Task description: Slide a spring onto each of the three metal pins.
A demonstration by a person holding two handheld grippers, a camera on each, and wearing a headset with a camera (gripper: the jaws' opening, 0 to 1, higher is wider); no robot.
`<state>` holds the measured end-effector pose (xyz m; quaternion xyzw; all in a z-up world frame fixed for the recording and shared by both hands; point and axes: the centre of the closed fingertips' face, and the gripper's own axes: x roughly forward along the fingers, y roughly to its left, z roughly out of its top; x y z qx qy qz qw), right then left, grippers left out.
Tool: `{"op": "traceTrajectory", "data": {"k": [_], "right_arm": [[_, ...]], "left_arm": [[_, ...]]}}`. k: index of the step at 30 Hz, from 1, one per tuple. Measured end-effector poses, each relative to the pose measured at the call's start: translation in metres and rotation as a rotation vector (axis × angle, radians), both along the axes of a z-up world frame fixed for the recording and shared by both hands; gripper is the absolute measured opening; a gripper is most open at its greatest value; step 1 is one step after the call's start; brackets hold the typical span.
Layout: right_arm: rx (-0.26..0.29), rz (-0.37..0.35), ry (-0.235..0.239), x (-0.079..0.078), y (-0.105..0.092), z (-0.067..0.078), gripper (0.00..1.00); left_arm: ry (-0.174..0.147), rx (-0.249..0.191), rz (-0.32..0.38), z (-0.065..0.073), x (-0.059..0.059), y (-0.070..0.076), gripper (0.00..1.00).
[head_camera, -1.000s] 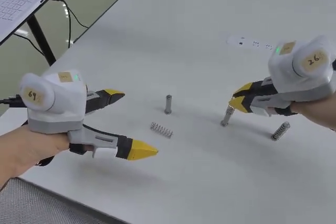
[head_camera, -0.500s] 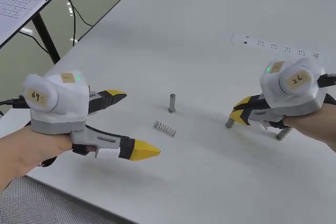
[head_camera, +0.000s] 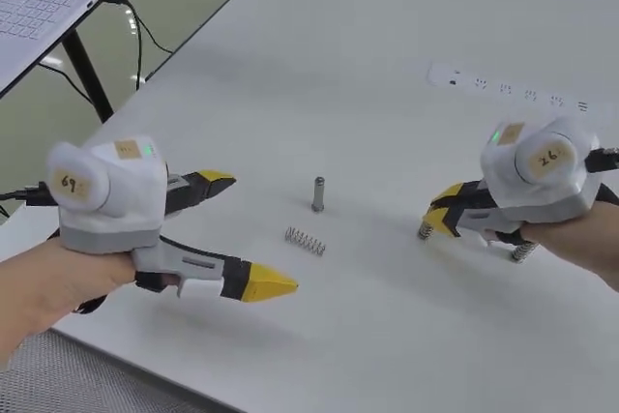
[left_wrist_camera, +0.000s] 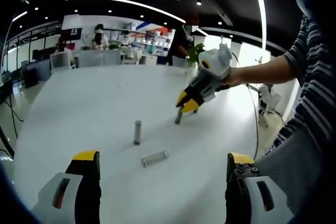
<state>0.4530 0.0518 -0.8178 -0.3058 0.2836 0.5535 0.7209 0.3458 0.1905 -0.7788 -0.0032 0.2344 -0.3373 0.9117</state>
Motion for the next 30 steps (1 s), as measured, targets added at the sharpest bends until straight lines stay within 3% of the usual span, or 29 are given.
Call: {"op": "traceTrajectory", "data": {"k": [5,10,13,17,23,30], "right_arm": [[0.047,-0.047,0.013,0.002,0.002,0.009,0.18],[0.081,-0.081,-0.002,0.002,-0.005,0.021,0.19],[0.131,-0.125,0.021,0.001,-0.008,0.029,0.19],[0.25,-0.211,0.086,-0.008,-0.013,0.048,0.18],[0.324,-0.294,0.081,-0.021,-0.025,0.071,0.18],[0.31,-0.365,0.076,-0.045,-0.041,0.076,0.17]], "left_arm": [[0.0,-0.005,0.0,0.001,0.0,-0.001,0.98],[-0.001,0.004,-0.004,0.008,0.0,-0.002,0.98],[0.003,0.014,-0.006,0.014,-0.003,-0.003,0.98],[0.002,0.024,-0.008,0.023,-0.007,-0.002,0.98],[-0.015,0.016,-0.016,0.033,-0.002,0.009,0.97],[-0.023,-0.012,-0.081,0.036,-0.003,0.008,0.96]]}}
